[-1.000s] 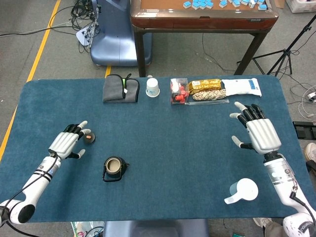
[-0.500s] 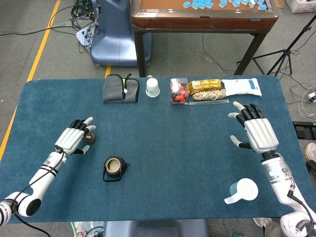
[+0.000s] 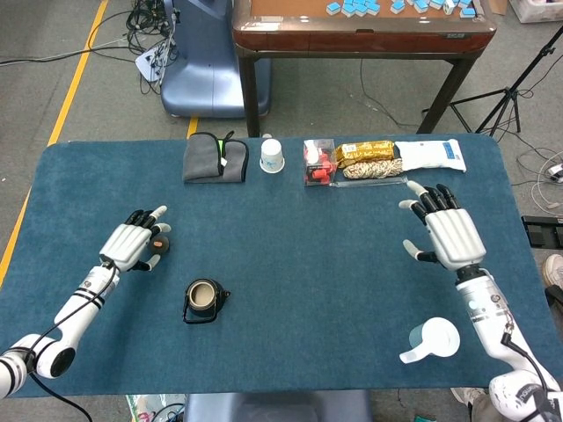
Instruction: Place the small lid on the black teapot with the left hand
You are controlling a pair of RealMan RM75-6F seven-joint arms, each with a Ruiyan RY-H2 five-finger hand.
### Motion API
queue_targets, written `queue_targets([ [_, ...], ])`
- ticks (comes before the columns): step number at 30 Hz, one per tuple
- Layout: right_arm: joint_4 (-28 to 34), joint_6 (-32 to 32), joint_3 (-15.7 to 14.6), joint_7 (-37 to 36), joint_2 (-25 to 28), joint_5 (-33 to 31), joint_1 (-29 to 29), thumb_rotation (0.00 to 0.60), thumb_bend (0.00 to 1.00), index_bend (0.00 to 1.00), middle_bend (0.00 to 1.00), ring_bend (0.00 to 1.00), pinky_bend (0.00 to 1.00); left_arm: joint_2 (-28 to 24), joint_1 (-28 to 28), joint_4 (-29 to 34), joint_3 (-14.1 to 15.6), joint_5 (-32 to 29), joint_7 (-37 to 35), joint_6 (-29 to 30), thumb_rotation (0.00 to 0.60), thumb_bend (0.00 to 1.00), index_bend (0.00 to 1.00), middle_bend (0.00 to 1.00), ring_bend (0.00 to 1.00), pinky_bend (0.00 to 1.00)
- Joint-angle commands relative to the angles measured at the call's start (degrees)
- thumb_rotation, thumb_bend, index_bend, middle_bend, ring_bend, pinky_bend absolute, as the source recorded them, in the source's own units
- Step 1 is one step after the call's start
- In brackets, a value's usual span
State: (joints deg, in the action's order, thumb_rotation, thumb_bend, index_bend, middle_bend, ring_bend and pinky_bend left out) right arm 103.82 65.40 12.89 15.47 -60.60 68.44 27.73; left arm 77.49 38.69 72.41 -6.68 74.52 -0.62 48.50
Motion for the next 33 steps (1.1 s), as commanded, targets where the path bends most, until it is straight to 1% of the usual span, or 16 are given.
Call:
queue_targets([
  [1,-0.12,-0.16,-0.04,0.31,-0.24,-0.31,0.26,0.6,0.29,0.27,0.1,0.1,0.04,0.89,0.5,-1.81,0.4,0.31,-1.3,-1.2,0.6,0.35,0.22,0.0,0.0,0.0],
  [6,-0.28,-0.5,0.04,1.29,-0.7,-1.4,0.95,0.6,0.29,0.27,0.1,0.1,0.04,1.94,1.31,-4.69,0.72,1.32,-2.59,-2.05,0.6,0.35,0.19,0.0,0.0,0.0],
  [11,-0.32,-0.8,0.13,2.38,-1.08,-2.55,1.64,0.6,0.29,0.27,0.1,0.1,0.04,3.12,2.12,-7.53,1.32,1.92,-2.11,-3.11,0.6,0.35,0.13,0.0,0.0,0.0],
  [16,-0.29,-0.82,0.2,3.08,-1.33,-3.41,2.1,0.6,0.29,0.27,0.1,0.1,0.04,4.16,2.52,-9.62,1.69,2.63,-2.25,-3.15,0.6,0.35,0.11,0.0,0.0,0.0],
  [23,-0.49,-1.16,-0.02,3.64,-1.69,-4.01,2.69,0.6,0.29,0.27,0.1,0.1,0.04,5.65,2.57,-12.28,2.49,3.49,-3.24,-3.29,0.6,0.35,0.12,0.0,0.0,0.0],
  [33,-0.73,-1.77,-0.12,5.08,-2.45,-5.52,3.88,0.6,0.29,0.27,0.1,0.1,0.04,7.97,2.49,-17.84,4.09,5.74,-8.31,-3.79,0.6,0.35,0.15,0.0,0.0,0.0],
])
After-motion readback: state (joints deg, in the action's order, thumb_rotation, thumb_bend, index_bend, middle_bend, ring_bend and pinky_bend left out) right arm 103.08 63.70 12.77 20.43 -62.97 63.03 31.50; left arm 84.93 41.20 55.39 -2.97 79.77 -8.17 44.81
